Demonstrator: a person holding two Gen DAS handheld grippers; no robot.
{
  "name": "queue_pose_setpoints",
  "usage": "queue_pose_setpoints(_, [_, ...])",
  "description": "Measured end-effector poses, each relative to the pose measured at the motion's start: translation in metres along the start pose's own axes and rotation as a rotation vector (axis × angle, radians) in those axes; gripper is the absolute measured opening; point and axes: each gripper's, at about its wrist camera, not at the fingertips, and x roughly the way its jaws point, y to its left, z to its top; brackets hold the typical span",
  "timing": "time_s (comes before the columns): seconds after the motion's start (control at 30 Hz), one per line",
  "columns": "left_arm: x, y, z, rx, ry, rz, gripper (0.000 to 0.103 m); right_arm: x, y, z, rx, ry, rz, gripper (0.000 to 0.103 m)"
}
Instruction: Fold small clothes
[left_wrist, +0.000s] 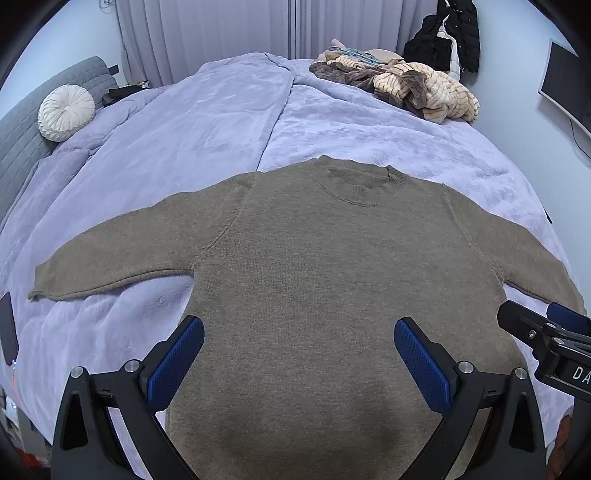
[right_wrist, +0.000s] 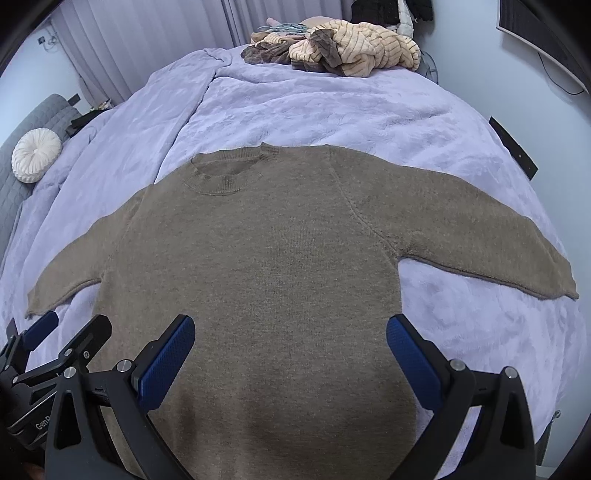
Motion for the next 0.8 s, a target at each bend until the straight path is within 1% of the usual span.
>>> queue_pose_setpoints(0.17, [0.0005,0.0027,-0.0001,-0.004,0.001,0.003,0.103,0.0009,0.0003,0.0009,-0.001,0.004,0.001,0.103])
queue_pose_setpoints(0.63, [0.0007,0.0038,0.0014,-0.011,0.001,0.001,0.103,-0.0006,0.0039,0.0018,-0.031,-0.015,-0.042,0.103])
queue_pose_setpoints(0.8, [0.0011,0.0044,0.0022,-0.012,0.002,0.001,0.103,-0.0008,0.0035,0.0014,-0.035,-0.017,-0.044,0.103])
